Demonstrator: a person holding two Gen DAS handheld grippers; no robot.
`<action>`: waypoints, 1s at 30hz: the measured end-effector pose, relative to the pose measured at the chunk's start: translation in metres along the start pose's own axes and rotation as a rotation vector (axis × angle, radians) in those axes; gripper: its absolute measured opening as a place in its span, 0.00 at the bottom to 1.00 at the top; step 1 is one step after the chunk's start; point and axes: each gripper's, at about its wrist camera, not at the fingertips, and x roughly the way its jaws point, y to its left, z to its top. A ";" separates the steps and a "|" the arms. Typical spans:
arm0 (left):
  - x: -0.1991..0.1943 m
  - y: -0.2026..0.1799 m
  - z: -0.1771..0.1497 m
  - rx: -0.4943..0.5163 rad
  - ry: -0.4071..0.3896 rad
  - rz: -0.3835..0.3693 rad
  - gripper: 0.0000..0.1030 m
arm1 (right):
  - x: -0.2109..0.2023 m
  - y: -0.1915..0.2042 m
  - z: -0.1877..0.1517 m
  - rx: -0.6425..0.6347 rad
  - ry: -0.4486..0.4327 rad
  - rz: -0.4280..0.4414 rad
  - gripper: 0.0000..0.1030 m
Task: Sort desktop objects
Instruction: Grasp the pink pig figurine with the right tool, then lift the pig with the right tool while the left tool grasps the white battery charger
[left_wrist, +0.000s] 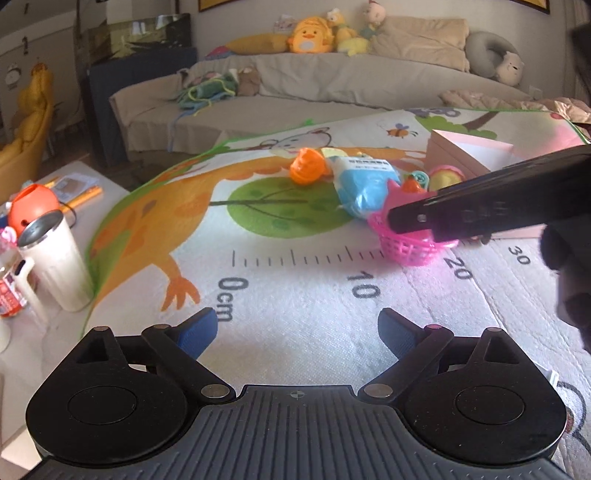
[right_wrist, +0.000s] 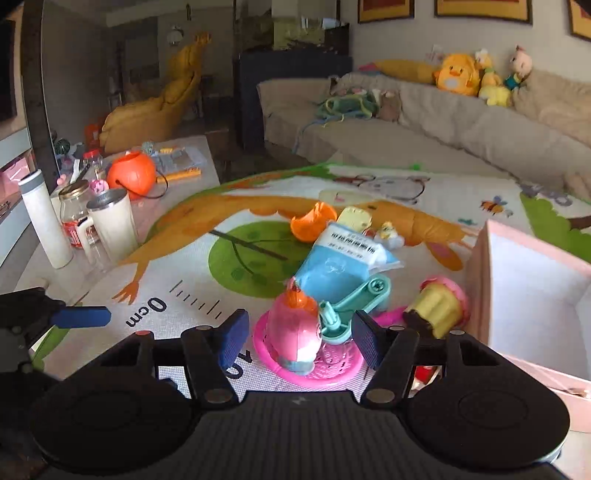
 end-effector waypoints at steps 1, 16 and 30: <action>-0.002 -0.001 -0.002 0.007 -0.003 -0.014 0.97 | 0.008 0.000 0.001 0.006 0.036 0.006 0.31; 0.047 -0.076 0.040 0.107 -0.047 -0.102 0.97 | -0.088 -0.059 -0.018 0.115 -0.033 -0.082 0.31; -0.010 -0.072 -0.005 0.170 0.043 -0.312 0.96 | -0.112 -0.075 -0.093 0.167 0.046 -0.072 0.32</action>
